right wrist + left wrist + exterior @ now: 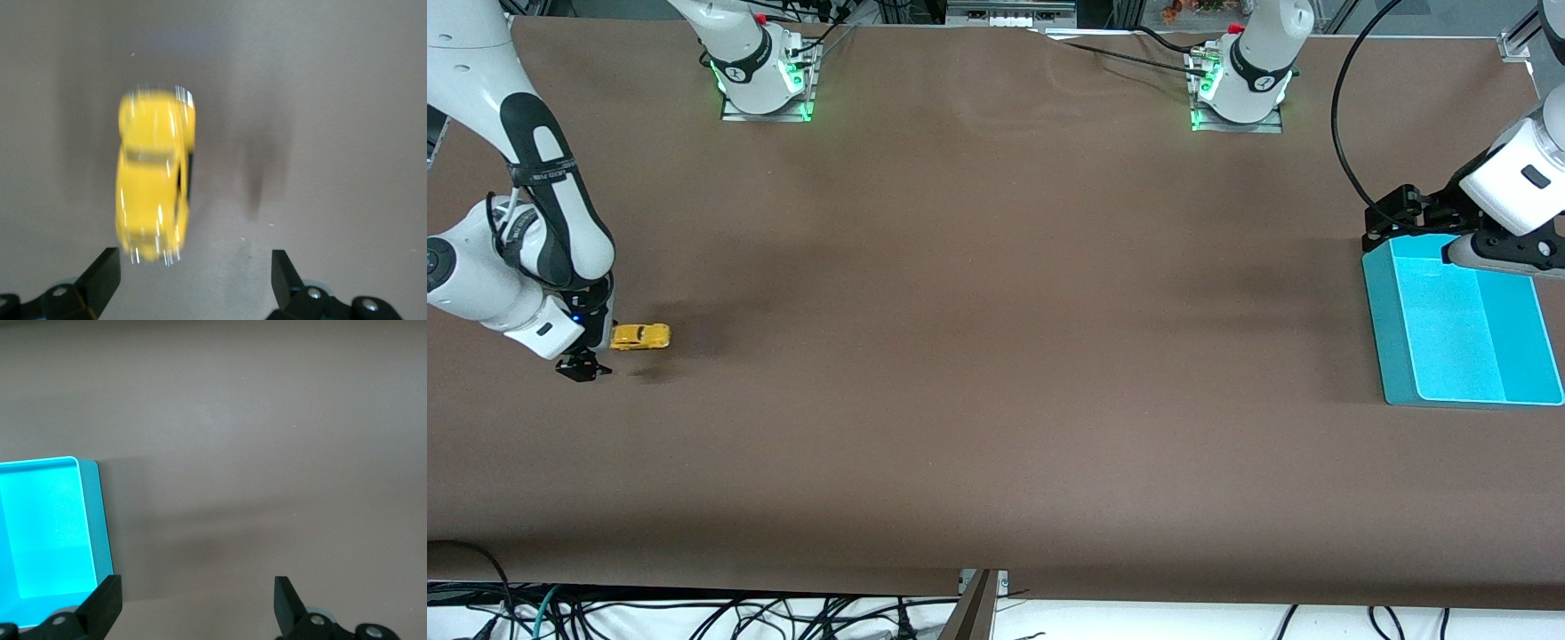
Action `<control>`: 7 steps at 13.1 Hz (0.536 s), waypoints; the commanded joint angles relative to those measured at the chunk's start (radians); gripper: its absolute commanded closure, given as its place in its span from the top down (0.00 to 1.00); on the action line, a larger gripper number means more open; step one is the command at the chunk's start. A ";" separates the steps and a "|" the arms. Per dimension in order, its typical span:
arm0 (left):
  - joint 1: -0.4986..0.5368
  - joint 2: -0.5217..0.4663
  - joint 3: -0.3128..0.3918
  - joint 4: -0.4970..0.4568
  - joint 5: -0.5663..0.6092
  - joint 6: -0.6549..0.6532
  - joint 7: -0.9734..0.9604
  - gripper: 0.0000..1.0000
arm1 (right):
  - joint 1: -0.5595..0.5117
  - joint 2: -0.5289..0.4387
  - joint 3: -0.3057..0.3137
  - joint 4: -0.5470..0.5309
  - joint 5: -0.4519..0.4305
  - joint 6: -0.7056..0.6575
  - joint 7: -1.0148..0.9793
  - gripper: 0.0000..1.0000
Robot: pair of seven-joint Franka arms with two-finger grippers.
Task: Wind and store yellow beetle car
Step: 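Drag the car backward along the table with the right gripper, then lift the right gripper off the car, letting it roll toward the bin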
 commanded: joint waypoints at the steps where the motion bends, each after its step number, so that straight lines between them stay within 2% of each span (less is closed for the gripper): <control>1: 0.002 0.012 0.001 0.031 -0.017 -0.022 0.005 1.00 | -0.008 0.007 0.012 0.042 0.022 -0.040 -0.012 1.00; 5: 0.002 0.012 0.001 0.031 -0.017 -0.022 0.005 1.00 | -0.005 -0.007 0.035 0.048 0.048 -0.056 0.030 1.00; 7: 0.002 0.012 0.001 0.031 -0.017 -0.022 0.005 1.00 | -0.005 -0.019 0.041 0.062 0.048 -0.086 0.121 1.00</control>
